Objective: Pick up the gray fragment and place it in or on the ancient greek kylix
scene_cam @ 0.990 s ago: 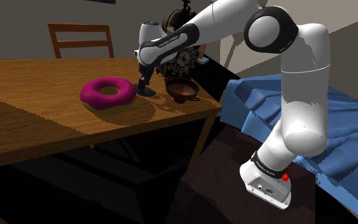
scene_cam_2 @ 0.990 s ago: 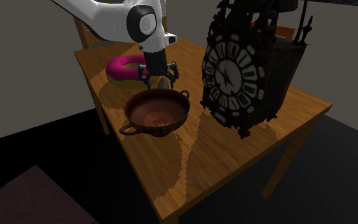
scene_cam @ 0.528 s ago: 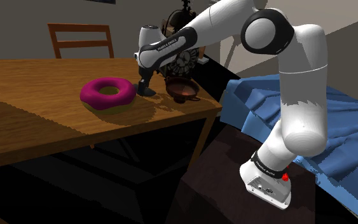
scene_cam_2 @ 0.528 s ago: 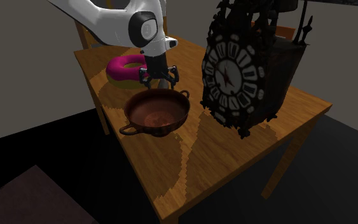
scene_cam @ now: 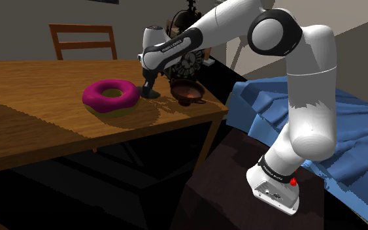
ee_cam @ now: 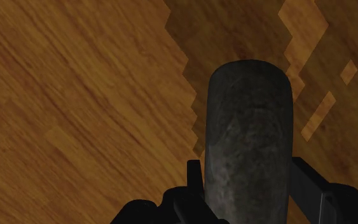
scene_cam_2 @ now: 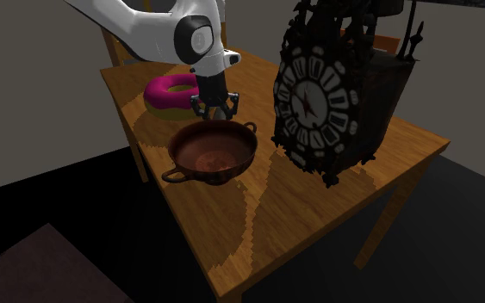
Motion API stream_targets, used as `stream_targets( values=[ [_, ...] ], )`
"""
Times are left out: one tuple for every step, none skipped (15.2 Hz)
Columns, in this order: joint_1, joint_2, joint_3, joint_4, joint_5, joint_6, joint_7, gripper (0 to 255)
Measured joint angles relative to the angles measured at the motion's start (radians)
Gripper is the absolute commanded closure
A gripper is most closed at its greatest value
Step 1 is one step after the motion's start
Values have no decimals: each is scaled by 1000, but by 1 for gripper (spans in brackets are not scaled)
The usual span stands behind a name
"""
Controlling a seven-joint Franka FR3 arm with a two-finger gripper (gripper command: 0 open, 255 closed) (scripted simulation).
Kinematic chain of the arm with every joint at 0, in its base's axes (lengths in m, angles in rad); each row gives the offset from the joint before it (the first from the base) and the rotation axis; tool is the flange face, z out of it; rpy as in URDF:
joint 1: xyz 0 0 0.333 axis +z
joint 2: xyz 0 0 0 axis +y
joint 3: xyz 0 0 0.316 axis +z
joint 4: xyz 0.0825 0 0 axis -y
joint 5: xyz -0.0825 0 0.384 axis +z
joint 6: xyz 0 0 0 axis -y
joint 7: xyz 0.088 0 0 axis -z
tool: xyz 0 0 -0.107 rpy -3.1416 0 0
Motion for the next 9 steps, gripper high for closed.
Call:
stream_targets(
  values=[
    [0, 0, 0, 0, 0, 0, 0, 255],
    [0, 0, 0, 0, 0, 0, 0, 255],
    [0, 0, 0, 0, 0, 0, 0, 255],
    [0, 0, 0, 0, 0, 0, 0, 255],
    [0, -3, 0, 2, 0, -5, -1, 255],
    [-1, -10, 0, 2, 0, -12, -2, 255],
    [0, -18, 0, 4, 0, -21, -1, 255],
    [0, -23, 0, 8, 0, -31, -1, 255],
    [0, -30, 0, 12, 0, -42, -2, 255]
  ],
)
